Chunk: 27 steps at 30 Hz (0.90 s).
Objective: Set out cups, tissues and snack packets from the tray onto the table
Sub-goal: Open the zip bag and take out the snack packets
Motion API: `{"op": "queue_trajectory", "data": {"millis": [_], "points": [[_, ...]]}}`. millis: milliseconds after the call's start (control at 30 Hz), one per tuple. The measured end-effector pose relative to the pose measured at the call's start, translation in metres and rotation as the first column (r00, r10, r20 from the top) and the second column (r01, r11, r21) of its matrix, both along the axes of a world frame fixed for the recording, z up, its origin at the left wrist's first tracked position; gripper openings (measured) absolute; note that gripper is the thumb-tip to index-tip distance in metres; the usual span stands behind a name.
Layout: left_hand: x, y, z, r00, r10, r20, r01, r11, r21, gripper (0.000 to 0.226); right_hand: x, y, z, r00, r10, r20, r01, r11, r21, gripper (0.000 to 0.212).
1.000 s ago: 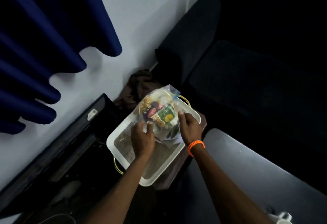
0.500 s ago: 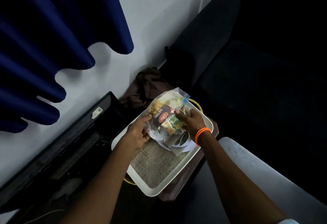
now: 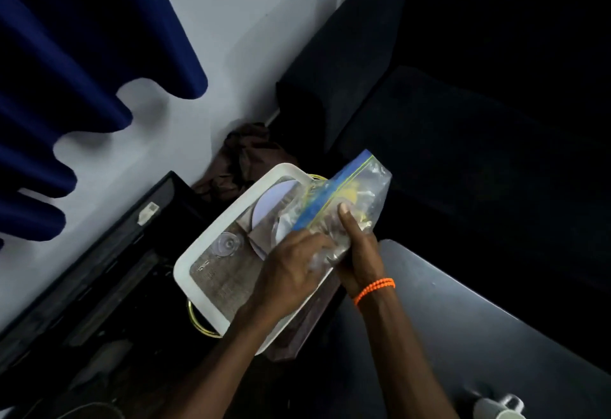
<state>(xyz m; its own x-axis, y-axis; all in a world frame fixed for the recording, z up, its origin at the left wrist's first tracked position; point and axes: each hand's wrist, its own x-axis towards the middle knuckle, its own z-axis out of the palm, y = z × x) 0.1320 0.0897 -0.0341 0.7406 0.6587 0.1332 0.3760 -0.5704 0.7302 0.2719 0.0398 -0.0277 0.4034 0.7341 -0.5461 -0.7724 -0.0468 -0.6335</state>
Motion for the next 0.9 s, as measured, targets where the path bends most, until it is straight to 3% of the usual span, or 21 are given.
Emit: {"op": "queue_trajectory", "data": {"millis": [100,133,200,233,300,433,600,700,767,867,900], "points": [[0.003,-0.021,0.006,0.995,-0.103,-0.016,0.095,0.960,-0.262,0.044,0.016,-0.033,-0.002,0.999,-0.027,-0.020,0.025,0.994,-0.103,0.047],[0.005,-0.027,0.010,0.999,-0.038,0.027,0.045,0.935,-0.351,0.037,0.021,-0.047,-0.003,1.000,-0.026,-0.005,0.025,0.991,-0.134,0.045],[0.011,-0.034,0.014,0.965,0.243,0.096,-0.171,0.867,-0.468,0.019,0.030,-0.075,-0.004,0.999,-0.030,0.030,0.034,0.986,-0.165,0.043],[0.015,-0.037,0.014,0.927,0.367,0.076,-0.297,0.843,-0.448,0.016,0.034,-0.089,-0.004,0.998,-0.025,0.053,0.035,0.984,-0.176,0.043],[0.027,-0.044,0.012,0.898,0.441,0.001,-0.410,0.835,-0.367,0.014,0.036,-0.116,-0.001,0.994,-0.008,0.105,0.027,0.982,-0.189,0.048],[0.057,-0.074,-0.006,0.925,0.361,-0.120,-0.370,0.778,-0.508,0.020,0.040,-0.165,-0.010,0.985,0.034,0.166,-0.008,0.988,-0.155,0.047],[0.077,-0.116,-0.025,0.964,0.233,-0.131,-0.267,0.809,-0.524,0.047,0.045,-0.194,-0.027,0.955,0.088,0.283,-0.022,0.973,-0.230,0.050],[0.086,-0.142,-0.029,0.992,0.080,-0.099,-0.128,0.612,-0.781,0.022,0.044,-0.197,-0.032,0.928,0.083,0.364,0.027,0.957,-0.287,0.041],[0.091,-0.156,-0.033,0.997,0.031,-0.065,-0.071,0.563,-0.824,0.010,0.046,-0.200,-0.034,0.927,0.059,0.370,0.053,0.957,-0.285,0.037],[0.098,-0.170,-0.030,0.998,0.041,-0.054,-0.067,0.528,-0.846,0.008,0.050,-0.207,-0.033,0.910,0.013,0.415,0.133,0.938,-0.321,0.070],[0.101,-0.172,-0.030,0.998,0.037,-0.055,-0.066,0.568,-0.821,0.013,0.051,-0.208,-0.033,0.909,0.013,0.417,0.152,0.920,-0.361,0.086]]}}
